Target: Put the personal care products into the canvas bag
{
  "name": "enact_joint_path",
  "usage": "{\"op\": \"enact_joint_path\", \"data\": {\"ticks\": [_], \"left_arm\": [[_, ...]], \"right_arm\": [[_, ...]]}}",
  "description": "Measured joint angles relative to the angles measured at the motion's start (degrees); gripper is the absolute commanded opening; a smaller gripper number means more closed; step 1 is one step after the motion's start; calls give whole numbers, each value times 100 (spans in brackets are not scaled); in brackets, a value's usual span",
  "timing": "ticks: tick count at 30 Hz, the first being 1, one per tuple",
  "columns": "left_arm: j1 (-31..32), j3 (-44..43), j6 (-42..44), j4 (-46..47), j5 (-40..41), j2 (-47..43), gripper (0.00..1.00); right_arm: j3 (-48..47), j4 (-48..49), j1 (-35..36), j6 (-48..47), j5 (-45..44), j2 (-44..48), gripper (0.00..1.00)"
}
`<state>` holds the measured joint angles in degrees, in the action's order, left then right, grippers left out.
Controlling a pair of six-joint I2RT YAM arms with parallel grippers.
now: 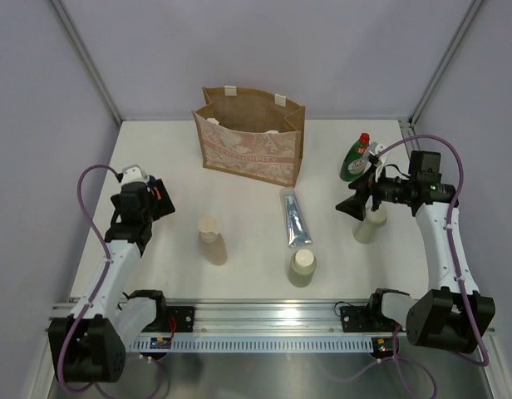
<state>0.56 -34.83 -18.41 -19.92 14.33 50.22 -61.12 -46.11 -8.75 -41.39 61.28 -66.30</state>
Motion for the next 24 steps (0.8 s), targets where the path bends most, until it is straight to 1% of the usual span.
{"op": "enact_joint_path", "data": {"ticks": [3, 6, 10, 13, 16, 17, 19, 20, 23, 24], "left_arm": [[-48, -22, 396, 837, -20, 804, 99], [-210, -162, 671, 1392, -70, 1567, 98], [-413, -428, 920, 1843, -133, 2345, 97], [-481, -603, 1008, 2107, -175, 2699, 94], [-522, -754, 1064, 2382, -304, 2981, 81], [-527, -802, 1082, 2441, -378, 3062, 72], [-533, -918, 1106, 2538, -533, 3222, 58], [-538, -949, 1147, 2594, -551, 3283, 46], [-549, -960, 1152, 2686, -702, 3318, 30], [-549, -957, 1156, 2691, -745, 3316, 21]], "right_arm": [[11, 11, 2, -24, 46, -22, 100], [57, 57, 2, -39, 92, -20, 99], [168, 87, 2, -44, 92, -13, 100], [201, 85, 2, -44, 90, -9, 99], [201, 85, 2, -44, 87, -7, 100], [201, 85, 2, -44, 85, -7, 100], [201, 83, 2, -44, 81, -7, 99], [197, 81, 2, -44, 76, -9, 99], [146, 37, 2, -59, 63, -37, 100], [122, 15, 2, -76, 55, -44, 99]]}}
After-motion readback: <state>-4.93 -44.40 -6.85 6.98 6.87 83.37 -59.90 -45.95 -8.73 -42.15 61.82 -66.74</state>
